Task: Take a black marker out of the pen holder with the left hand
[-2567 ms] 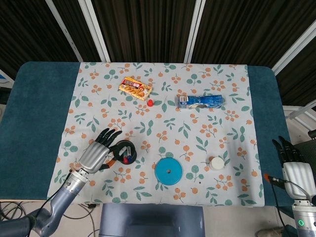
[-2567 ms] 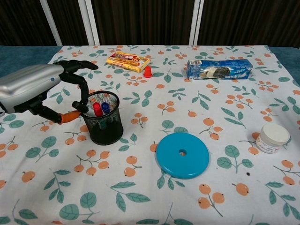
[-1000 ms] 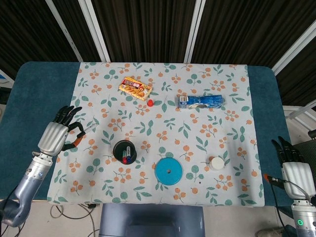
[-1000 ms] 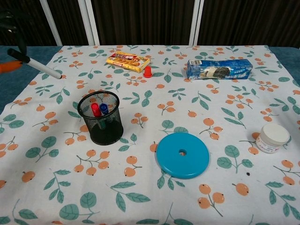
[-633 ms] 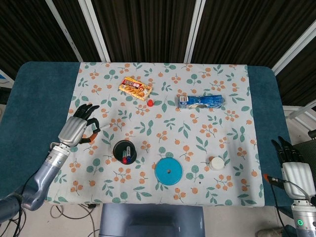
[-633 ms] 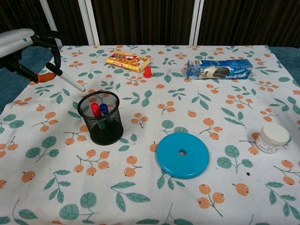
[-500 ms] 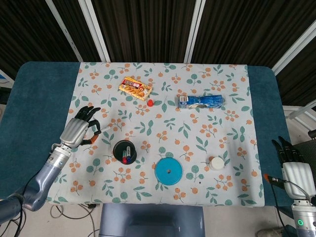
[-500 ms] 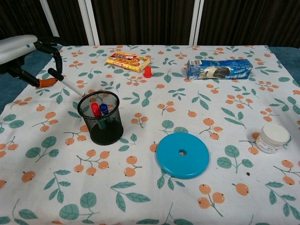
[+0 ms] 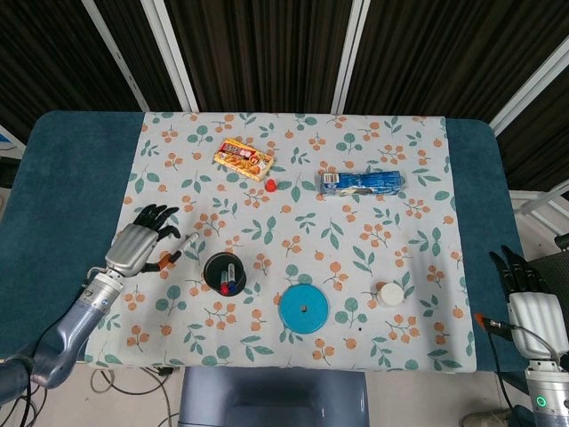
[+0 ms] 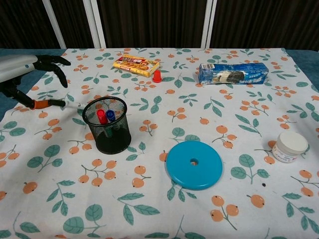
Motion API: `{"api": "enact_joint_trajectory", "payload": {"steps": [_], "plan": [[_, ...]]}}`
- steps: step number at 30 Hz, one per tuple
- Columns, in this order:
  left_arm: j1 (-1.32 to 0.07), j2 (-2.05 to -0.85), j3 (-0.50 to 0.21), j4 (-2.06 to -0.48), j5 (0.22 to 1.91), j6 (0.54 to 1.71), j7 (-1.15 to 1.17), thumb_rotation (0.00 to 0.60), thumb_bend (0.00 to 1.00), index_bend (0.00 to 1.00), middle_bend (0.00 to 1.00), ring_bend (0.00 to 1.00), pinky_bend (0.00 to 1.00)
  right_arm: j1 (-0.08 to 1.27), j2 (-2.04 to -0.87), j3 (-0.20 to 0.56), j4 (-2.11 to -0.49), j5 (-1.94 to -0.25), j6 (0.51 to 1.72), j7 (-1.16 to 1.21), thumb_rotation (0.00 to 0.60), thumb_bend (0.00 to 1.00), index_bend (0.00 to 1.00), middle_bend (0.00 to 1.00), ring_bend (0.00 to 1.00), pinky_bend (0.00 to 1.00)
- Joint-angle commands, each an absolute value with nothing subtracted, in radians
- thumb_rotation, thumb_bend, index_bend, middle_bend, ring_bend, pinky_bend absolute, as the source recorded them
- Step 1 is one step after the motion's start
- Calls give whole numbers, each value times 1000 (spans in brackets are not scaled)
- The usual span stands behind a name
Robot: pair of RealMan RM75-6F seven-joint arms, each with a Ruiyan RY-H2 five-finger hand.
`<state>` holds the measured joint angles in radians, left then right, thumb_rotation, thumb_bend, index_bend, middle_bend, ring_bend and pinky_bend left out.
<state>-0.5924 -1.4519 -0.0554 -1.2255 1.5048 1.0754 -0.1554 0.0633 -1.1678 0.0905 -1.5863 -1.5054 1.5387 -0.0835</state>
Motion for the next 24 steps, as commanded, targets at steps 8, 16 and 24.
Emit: {"api": "enact_joint_trajectory", "payload": {"steps": [8, 16, 24], "plan": [[-504, -1224, -52, -1571, 1495, 1197, -60, 600, 170, 215, 32, 0, 0, 63, -1169, 90, -1587, -1505, 1540, -88, 600, 99, 98, 20, 87, 187], [-347, -1133, -16, -1710, 1477, 1402, 179, 600, 170, 213, 30, 0, 0, 63, -1170, 90, -1585, -1509, 1541, -91, 600, 99, 98, 20, 86, 187], [-187, -1095, 32, -1759, 1404, 1526, 197, 600, 170, 163, 0, 0, 0, 64, -1173, 91, -1580, -1513, 1546, -91, 600, 99, 97, 20, 77, 187]]}}
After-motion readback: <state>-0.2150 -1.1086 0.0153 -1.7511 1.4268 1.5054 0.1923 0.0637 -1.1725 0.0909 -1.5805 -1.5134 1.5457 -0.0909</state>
